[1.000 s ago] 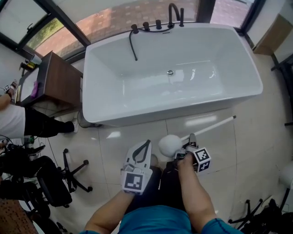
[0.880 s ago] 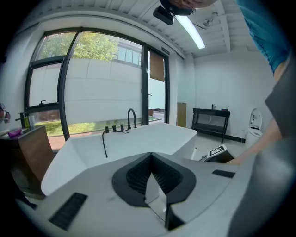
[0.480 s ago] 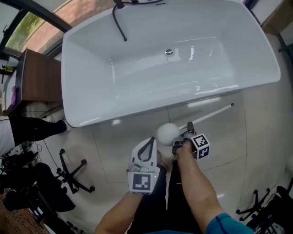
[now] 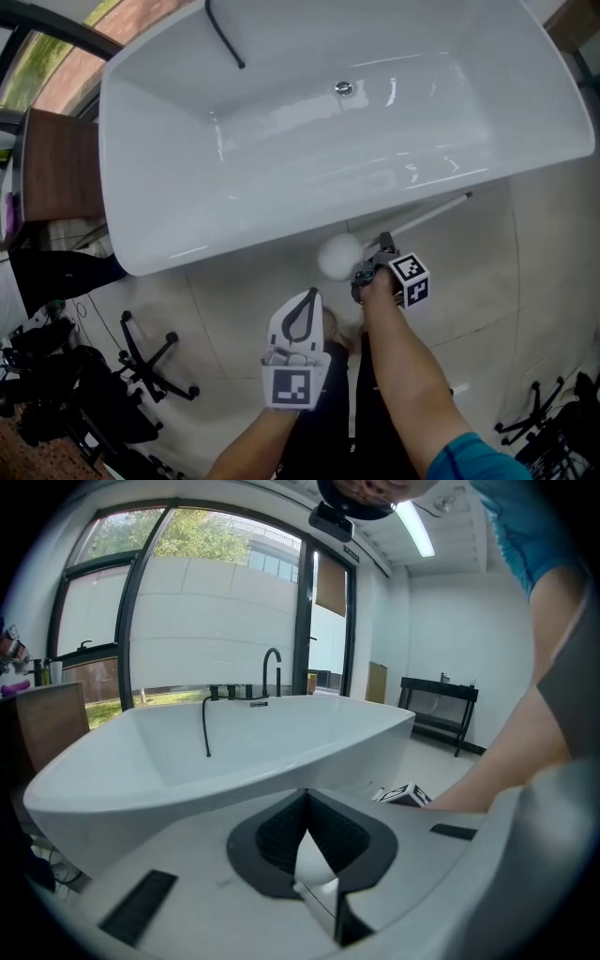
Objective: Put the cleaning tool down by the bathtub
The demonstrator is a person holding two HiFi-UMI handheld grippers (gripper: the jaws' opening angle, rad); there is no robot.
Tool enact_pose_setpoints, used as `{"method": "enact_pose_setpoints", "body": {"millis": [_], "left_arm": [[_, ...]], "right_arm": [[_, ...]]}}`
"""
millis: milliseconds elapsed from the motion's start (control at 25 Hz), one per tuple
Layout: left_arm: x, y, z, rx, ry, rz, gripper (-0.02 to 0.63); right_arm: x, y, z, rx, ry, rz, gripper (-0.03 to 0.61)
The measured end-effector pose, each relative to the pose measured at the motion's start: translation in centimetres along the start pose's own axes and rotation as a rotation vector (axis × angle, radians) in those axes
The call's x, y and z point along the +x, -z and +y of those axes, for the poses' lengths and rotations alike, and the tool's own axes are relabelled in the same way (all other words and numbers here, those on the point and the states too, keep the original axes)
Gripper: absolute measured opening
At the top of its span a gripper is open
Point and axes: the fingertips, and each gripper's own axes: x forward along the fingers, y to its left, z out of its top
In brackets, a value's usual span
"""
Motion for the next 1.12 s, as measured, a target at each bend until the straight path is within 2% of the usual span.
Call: {"method": "enact_pose_setpoints", "body": {"millis": [240,600,800,920,1120], "left_arm": [[4.4,6.2,-0.1,-0.011,0.028,0.077,-0.003],[13.9,15.7,1.7,0.066,0.031,0.112,-0.003],[15.4,18.4,2.0,0.065,0.034,0.104,-0.003],[15.0,19.6,1.4,0.047,0.047,0.130,-0.003],[13.4,19.7,-0.2,-0.008,0.075,0.168,-0.003]], "right_arm": [[5.1,-0.2,-2.7,-0.048,0.017,-0.008,0.091],[13.7,0.5,-8.4,-0.056,0.036,-0.018,0.094],[18.5,2.6,-10.8,-0.061,-0.008,0.052,0.110],[20.3,3.9,-12.3,-0.070,-0.016,0.127,0.196],[20.1,4.9,-10.4,-0.176,-0.048,0.224,0.210]]}}
